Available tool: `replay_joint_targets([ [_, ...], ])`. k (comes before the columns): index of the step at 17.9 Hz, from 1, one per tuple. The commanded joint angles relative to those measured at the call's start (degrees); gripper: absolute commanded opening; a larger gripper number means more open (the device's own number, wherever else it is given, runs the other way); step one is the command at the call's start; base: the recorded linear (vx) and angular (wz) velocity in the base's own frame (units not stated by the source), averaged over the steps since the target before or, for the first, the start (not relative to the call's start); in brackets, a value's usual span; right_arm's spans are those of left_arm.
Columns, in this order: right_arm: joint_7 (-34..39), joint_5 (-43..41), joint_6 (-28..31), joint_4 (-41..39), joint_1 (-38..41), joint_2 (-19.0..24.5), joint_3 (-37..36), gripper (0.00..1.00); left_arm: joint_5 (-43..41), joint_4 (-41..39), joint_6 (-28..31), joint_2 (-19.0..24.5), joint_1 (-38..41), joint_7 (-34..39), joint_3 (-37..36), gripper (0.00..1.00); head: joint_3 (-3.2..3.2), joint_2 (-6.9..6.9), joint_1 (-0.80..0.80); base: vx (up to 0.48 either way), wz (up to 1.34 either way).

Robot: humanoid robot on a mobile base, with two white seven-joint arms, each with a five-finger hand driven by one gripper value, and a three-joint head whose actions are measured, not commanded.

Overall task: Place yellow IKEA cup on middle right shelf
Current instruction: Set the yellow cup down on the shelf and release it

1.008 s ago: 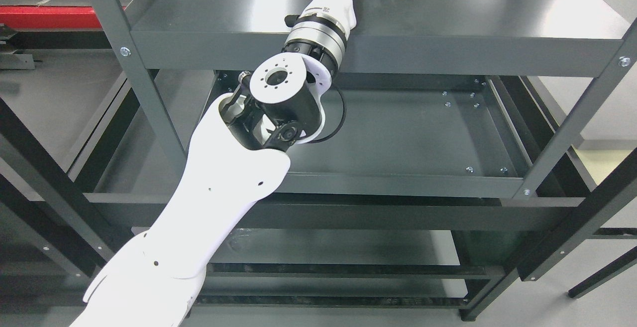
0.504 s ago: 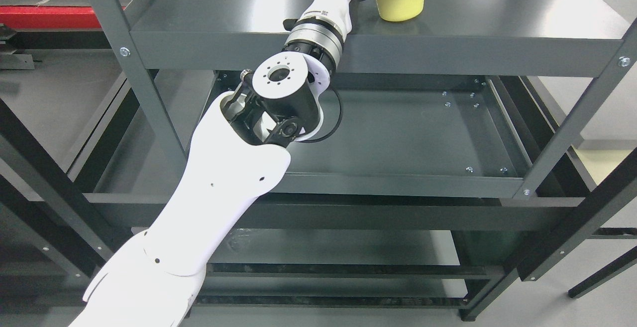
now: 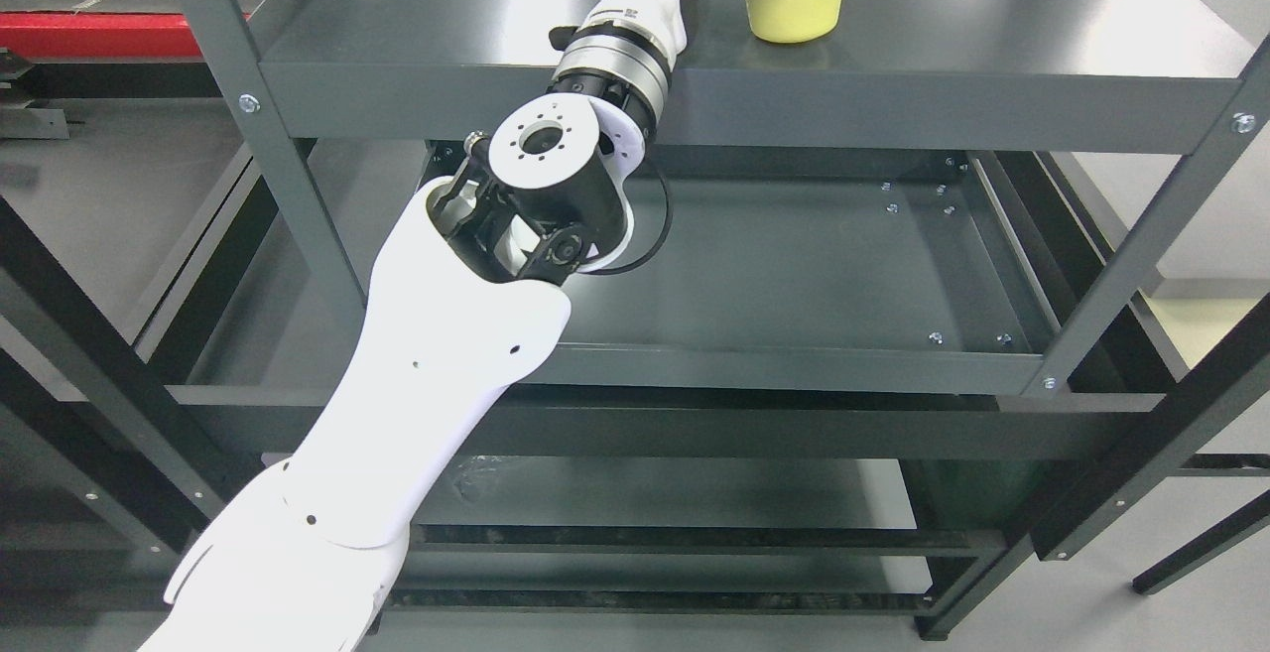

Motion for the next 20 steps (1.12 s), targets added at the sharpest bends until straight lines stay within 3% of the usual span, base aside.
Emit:
replay_joint_targets([
  [1, 0.0, -1.4, 0.0, 0.0, 0.8, -1.0, 1.0, 0.99, -0.3, -4.6, -0.5, 1.0, 1.6, 0.0, 2.2, 0.99, 0.00, 0.00, 0.00, 0.000, 0.00],
  [9, 0.0, -1.4, 0.0, 0.0, 0.8, -1.0, 1.0, 0.99, -0.3, -7.0, -2.5, 1.0, 3.8, 0.0, 2.2, 0.99, 0.00, 0.00, 0.00, 0.000, 0.00],
  [13, 0.0, -1.4, 0.0, 0.0, 0.8, -1.0, 1.0, 0.99, -0.1, -9.6, -7.2, 1.0, 6.1, -1.7, 2.0, 0.99, 0.00, 0.00, 0.00, 0.000, 0.00],
  [20, 0.0, -1.4, 0.0, 0.0, 0.8, -1.0, 1.0, 0.99, -1.1, -9.6, -22.0, 11.4, 13.0, -25.1, 2.5, 0.99, 0.00, 0.00, 0.00, -0.031, -0.02],
])
